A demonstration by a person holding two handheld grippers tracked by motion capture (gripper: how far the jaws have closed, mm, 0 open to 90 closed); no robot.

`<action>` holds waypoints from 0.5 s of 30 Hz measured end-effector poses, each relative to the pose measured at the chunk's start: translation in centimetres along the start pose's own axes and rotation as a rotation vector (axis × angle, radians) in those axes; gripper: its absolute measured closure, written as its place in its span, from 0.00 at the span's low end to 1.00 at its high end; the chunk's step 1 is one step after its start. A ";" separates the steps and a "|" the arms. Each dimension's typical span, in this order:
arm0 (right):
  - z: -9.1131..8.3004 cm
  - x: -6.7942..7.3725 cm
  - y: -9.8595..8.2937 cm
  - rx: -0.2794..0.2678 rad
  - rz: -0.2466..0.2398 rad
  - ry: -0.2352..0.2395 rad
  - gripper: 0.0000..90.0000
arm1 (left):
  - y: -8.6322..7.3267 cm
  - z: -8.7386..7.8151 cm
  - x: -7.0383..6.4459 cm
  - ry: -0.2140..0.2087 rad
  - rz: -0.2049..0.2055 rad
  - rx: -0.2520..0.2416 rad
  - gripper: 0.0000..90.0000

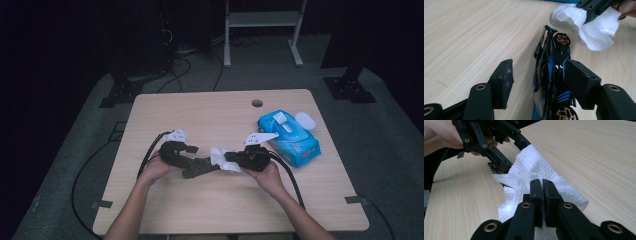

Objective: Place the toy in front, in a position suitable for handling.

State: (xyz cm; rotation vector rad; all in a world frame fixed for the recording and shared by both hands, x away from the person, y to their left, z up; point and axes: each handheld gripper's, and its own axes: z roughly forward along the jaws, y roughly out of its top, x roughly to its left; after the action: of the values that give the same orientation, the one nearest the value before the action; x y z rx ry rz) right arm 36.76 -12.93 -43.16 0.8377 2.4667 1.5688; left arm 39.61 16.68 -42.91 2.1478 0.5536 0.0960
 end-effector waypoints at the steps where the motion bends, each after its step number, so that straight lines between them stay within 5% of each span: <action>1: 0.1 0.1 0.1 -0.001 0.000 0.003 0.96 | -0.1 0.0 -0.1 -0.004 -0.001 -0.002 0.44; 6: 0.6 0.8 0.5 0.010 -0.021 0.019 0.96 | 0.0 0.0 -0.8 0.009 0.048 0.006 0.42; 15: 0.6 1.4 0.2 0.033 -0.046 0.024 0.96 | -0.5 0.1 -2.0 0.019 0.071 -0.036 0.41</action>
State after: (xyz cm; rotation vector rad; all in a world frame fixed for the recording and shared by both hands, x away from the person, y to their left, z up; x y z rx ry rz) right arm 35.91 -11.67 -43.00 0.7653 2.5163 1.5355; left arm 37.67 16.00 -43.13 2.1335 0.4824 0.1644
